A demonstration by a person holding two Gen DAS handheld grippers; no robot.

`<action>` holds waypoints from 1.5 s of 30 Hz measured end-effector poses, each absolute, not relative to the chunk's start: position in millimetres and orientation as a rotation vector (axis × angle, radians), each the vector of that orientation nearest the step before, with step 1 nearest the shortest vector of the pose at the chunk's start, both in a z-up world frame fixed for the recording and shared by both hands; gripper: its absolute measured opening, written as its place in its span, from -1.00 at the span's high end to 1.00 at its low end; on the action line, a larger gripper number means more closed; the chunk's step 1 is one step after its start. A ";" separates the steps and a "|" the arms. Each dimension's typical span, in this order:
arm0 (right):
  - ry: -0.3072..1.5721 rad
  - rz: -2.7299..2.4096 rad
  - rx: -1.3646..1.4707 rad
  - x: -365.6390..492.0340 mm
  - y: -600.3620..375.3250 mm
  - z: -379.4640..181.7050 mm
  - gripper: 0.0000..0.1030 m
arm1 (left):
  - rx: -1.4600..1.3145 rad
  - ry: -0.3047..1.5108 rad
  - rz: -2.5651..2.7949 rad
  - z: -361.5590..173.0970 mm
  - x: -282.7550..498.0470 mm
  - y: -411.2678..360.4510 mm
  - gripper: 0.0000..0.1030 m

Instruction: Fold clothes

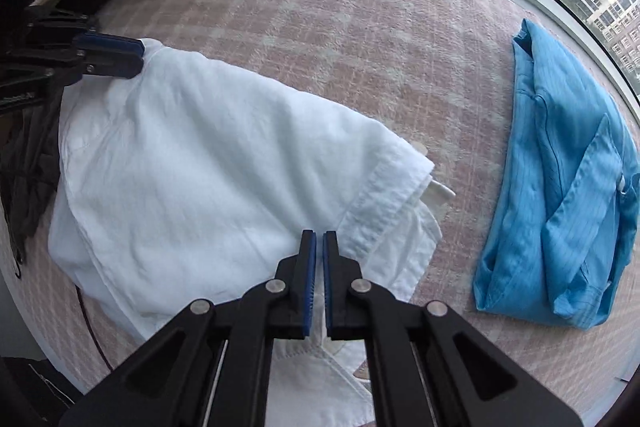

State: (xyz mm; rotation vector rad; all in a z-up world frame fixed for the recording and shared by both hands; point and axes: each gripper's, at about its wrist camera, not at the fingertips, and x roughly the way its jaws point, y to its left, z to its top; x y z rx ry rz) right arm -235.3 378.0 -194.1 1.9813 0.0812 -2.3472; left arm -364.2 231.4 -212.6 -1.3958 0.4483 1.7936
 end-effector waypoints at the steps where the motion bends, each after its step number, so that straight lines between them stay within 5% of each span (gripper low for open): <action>1: 0.084 -2.349 1.978 -232.9 379.3 -194.8 0.95 | -1.391 0.467 1.798 -218.6 -364.1 227.7 0.79; 11: -0.241 -2.482 1.801 -249.6 410.4 -143.6 0.88 | -1.372 0.330 1.884 -192.2 -394.9 195.5 0.85; 20: -0.314 -2.317 1.983 -271.6 441.9 -189.6 0.96 | -1.466 0.447 1.739 -229.7 -403.6 229.5 0.71; 21: -0.339 -2.333 1.988 -266.6 450.7 -188.6 0.96 | -1.479 0.476 1.766 -232.5 -404.4 224.5 0.82; 24: -0.419 -2.471 1.906 -244.7 472.8 -158.3 0.77 | -1.474 0.427 1.892 -216.8 -407.6 195.7 0.89; 27: -0.493 -2.555 1.844 -218.6 484.5 -138.3 0.03 | -1.460 0.365 1.978 -195.1 -395.0 170.0 0.79; 28: -0.512 -2.568 1.836 -209.3 484.8 -135.9 -0.07 | -1.458 0.344 1.995 -188.6 -388.4 163.2 0.68; 35: -0.733 -2.490 1.890 -178.1 474.6 -170.3 -0.07 | -1.536 0.121 1.939 -178.7 -332.8 157.0 0.25; 45: -0.967 -2.364 1.933 -186.3 477.4 -202.6 -0.07 | -1.697 -0.064 1.894 -205.6 -329.9 153.1 0.14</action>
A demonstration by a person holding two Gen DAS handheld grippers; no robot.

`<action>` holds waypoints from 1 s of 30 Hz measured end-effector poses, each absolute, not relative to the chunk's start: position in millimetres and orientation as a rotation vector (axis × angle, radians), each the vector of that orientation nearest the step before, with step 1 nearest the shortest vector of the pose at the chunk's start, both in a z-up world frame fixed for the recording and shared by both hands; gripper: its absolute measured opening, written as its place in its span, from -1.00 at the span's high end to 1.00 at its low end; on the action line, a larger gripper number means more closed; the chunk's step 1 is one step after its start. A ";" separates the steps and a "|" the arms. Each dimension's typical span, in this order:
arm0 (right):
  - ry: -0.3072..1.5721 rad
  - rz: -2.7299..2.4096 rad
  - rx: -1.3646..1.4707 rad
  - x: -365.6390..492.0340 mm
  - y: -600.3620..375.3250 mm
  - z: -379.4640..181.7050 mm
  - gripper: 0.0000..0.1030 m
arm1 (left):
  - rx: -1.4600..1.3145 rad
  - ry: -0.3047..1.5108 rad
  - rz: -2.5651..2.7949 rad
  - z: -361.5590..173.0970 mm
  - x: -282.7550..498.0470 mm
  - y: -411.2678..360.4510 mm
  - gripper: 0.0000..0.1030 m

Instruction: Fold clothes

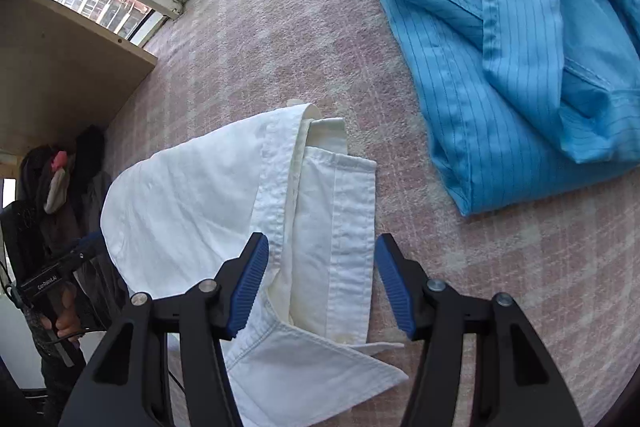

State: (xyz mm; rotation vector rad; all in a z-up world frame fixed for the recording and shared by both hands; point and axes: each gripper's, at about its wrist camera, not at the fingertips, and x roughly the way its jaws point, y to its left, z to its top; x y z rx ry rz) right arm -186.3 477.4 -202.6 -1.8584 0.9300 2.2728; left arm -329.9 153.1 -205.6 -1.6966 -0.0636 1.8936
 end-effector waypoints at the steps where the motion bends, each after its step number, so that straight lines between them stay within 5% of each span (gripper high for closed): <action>1: 0.916 2.266 -1.880 -188.7 474.4 -205.2 -0.08 | -1.704 -0.073 1.885 -207.5 -330.4 155.4 0.14; 9: 0.547 2.334 -1.943 -201.8 432.6 -204.9 -0.31 | -1.682 0.105 1.876 -212.8 -323.1 196.1 0.12; 18: 0.726 2.356 -1.903 -196.1 447.4 -207.4 -0.31 | -1.658 0.080 1.936 -190.4 -317.0 179.6 0.12; 24: 0.638 2.339 -1.934 -210.3 435.0 -208.4 -0.37 | -1.586 0.085 1.941 -164.7 -319.5 188.9 0.05; 30: 0.598 2.339 -1.931 -217.5 426.1 -211.2 -0.44 | -1.686 0.159 1.919 -197.8 -328.1 200.3 0.03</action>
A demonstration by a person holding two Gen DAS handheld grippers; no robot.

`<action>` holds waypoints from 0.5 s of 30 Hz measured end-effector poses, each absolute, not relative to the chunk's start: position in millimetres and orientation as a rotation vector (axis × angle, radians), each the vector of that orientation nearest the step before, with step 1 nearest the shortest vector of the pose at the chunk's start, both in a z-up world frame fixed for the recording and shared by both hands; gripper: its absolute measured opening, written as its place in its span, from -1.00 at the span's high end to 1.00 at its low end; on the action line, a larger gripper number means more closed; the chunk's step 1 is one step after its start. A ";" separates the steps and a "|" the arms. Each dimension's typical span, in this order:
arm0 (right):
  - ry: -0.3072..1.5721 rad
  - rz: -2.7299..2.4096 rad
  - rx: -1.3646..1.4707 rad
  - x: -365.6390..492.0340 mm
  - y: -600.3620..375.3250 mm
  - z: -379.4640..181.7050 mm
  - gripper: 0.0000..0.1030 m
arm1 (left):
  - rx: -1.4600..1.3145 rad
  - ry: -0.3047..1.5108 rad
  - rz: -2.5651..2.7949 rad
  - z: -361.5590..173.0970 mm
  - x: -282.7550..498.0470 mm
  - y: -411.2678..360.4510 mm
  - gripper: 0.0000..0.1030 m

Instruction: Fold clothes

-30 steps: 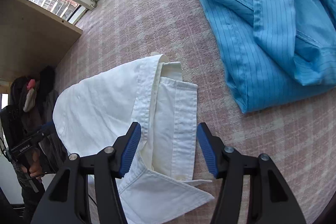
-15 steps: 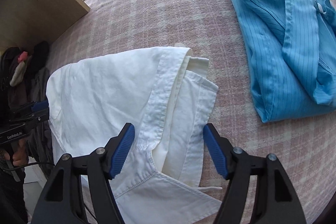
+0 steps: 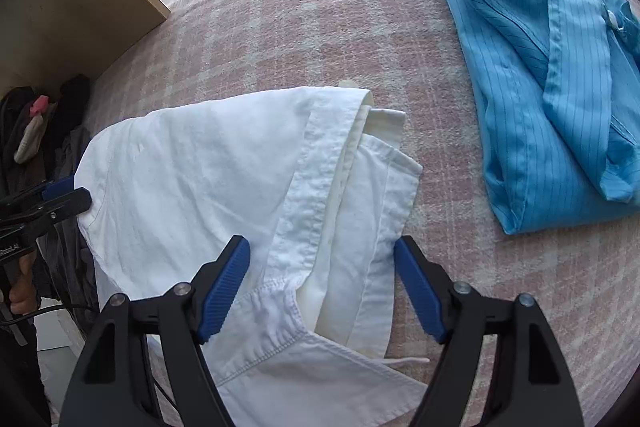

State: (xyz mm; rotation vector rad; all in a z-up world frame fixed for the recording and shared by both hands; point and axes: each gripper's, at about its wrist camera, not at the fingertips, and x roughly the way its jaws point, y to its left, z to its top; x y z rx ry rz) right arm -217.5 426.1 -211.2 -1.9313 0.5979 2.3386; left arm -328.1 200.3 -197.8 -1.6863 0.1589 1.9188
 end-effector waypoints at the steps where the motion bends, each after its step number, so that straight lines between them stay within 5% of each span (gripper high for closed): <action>1: 0.593 2.331 -1.933 -219.5 425.3 -211.6 -0.45 | -1.700 0.168 1.918 -202.6 -328.5 200.2 0.03; 9: 0.409 2.356 -1.943 -237.0 398.0 -216.5 -0.47 | -1.754 0.154 1.898 -224.0 -323.8 204.4 -0.10; 15: 0.385 2.449 -1.910 -234.7 393.9 -215.2 -0.23 | -1.737 0.130 1.896 -230.1 -316.8 207.4 -0.20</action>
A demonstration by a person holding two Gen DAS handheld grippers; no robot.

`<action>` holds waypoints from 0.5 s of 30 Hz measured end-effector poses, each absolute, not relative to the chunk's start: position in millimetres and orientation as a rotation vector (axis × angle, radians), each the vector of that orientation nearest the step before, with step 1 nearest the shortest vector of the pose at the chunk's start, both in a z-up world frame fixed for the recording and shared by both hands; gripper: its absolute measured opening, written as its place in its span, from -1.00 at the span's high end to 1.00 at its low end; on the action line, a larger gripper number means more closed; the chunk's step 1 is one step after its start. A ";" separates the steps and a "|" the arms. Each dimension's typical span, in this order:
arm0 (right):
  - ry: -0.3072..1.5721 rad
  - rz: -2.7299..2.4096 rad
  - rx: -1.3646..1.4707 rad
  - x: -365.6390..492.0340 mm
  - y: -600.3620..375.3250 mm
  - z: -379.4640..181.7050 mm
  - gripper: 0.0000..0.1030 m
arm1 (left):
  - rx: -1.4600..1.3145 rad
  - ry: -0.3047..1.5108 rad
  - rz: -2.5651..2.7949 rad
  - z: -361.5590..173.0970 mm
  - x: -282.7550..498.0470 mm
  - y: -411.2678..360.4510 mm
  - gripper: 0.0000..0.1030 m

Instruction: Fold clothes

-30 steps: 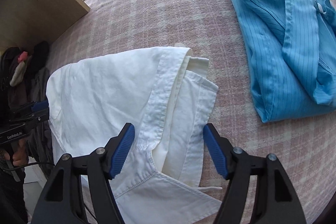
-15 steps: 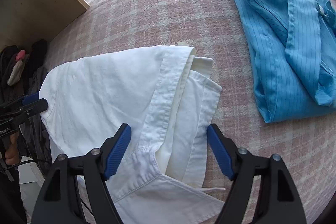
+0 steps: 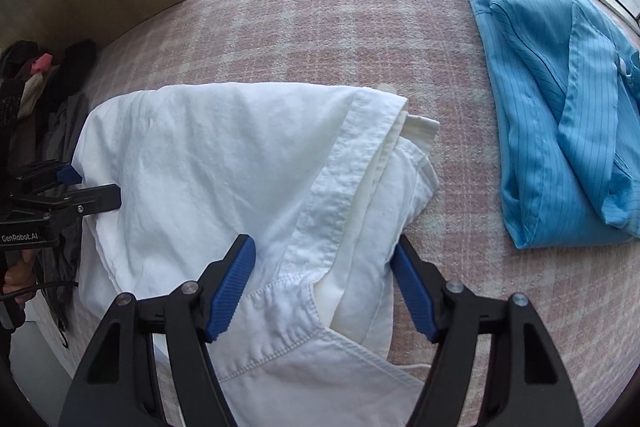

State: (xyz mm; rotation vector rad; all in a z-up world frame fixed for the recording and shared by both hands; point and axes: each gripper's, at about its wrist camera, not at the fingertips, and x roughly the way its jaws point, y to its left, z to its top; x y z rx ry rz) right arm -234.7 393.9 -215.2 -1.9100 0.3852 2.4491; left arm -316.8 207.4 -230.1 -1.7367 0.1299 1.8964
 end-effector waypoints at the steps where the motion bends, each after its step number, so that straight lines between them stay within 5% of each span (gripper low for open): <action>1: 0.403 2.469 -1.907 -232.3 394.3 -214.2 -0.05 | -1.733 0.097 1.903 -230.0 -316.9 204.0 -0.18; 8: 0.471 2.511 -1.938 -212.1 401.7 -210.3 0.38 | -1.666 0.059 1.919 -229.0 -304.7 203.0 0.58; 10: 0.507 2.522 -1.938 -211.8 401.6 -209.9 0.57 | -1.640 0.055 1.923 -228.2 -300.9 205.7 0.69; 15: 0.683 2.519 -1.915 -206.7 414.7 -205.0 0.68 | -1.611 0.010 1.957 -223.7 -295.5 206.3 0.76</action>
